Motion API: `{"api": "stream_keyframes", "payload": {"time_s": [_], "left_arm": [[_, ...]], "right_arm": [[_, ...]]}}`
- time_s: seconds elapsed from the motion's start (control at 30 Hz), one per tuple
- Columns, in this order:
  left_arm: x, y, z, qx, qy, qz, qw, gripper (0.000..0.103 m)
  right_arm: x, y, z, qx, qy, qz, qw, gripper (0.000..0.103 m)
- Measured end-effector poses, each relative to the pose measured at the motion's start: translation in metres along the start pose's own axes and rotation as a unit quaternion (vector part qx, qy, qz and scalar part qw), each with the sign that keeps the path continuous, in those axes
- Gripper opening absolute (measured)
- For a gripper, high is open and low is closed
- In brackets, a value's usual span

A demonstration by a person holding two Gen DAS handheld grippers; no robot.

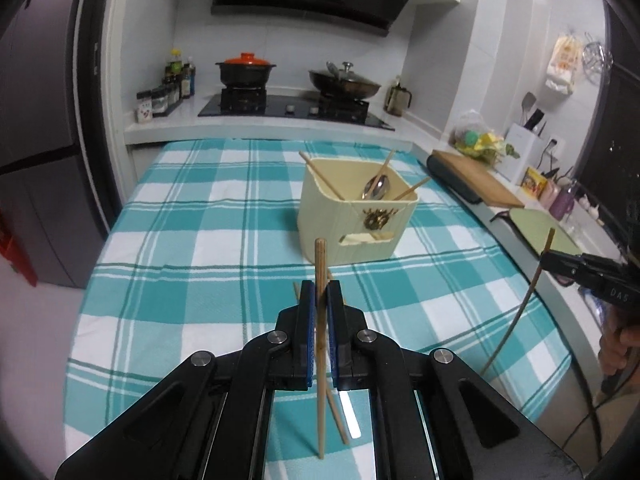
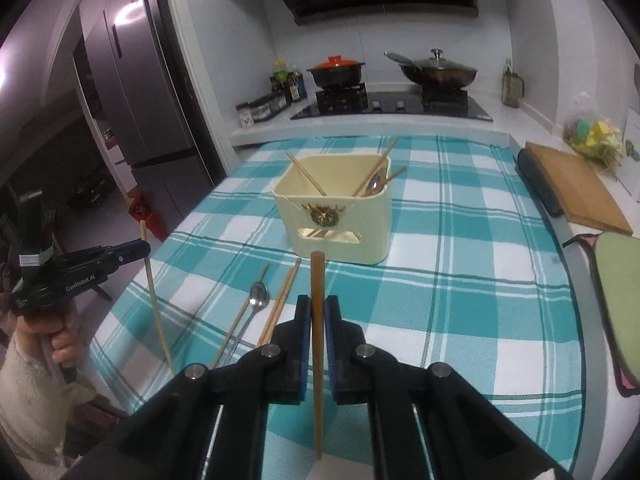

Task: Organize utensils
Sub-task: 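Carry the chopstick to the holder with the right tool while the left tool grasps another chopstick, then lower the chopstick into the holder with the left tool and release it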

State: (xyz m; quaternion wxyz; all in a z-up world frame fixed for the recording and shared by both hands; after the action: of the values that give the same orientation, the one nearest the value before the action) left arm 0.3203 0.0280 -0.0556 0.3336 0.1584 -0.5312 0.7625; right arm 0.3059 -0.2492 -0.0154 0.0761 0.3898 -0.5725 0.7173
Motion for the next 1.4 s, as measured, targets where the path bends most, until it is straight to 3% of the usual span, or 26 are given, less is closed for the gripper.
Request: {"api": "stream_keyframes", "payload": {"time_s": [0.4,1.4], "left_arm": [[0.031,-0.011,0.013,0.002,0.019,0.037,0.9991,0.004],[0.039,-0.049,0.022,-0.008,0.028,0.068,0.9973,0.004]], "right_arm": [[0.047,-0.017,-0.016,0.032,0.047,0.078,0.995,0.007],[0.043,-0.047,0.007,0.021,0.068,0.103,0.992,0.007]]}}
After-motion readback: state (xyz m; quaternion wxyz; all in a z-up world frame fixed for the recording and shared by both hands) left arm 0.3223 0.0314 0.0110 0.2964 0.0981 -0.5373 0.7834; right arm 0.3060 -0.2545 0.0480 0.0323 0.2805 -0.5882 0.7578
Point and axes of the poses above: each gripper's, at about its wrist camera, not at the fingertips, and x roughly against the way its jaws point, z to its right, y to its underside, the point moved 6 cm from there along -x, roughly the way its jaws point, and after that the axes turned 15 degrees about x, right-handed, at the moved point
